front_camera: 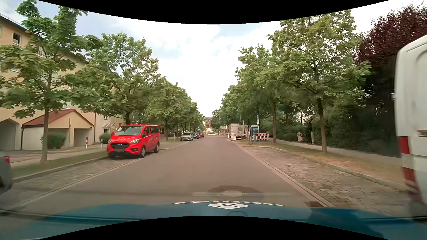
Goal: Follow the waypoints while adhering to traffic rules and regulations
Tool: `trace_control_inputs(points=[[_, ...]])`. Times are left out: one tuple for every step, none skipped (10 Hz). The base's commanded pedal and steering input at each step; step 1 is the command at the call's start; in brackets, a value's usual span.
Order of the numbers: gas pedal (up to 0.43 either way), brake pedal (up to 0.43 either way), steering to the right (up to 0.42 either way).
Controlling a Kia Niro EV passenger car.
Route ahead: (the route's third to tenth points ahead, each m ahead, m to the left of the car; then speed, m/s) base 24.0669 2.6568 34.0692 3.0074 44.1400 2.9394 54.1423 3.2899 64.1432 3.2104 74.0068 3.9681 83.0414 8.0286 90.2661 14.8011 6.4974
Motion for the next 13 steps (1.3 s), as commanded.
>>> trace_control_inputs(points=[[0.15, 0.0, 0.001], [0.15, 0.0, -0.001], [0.15, 0.0, -0.002], [0.15, 0.0, -0.002], [0.15, 0.0, -0.003], [0.15, 0.0, -0.005], [0.15, 0.0, -0.006], [0.15, 0.0, -0.007], [0.157, 0.0, -0.006], [0.157, 0.0, -0.006], [0.157, 0.0, -0.006], [0.169, 0.0, -0.006], [0.169, 0.0, -0.006]])
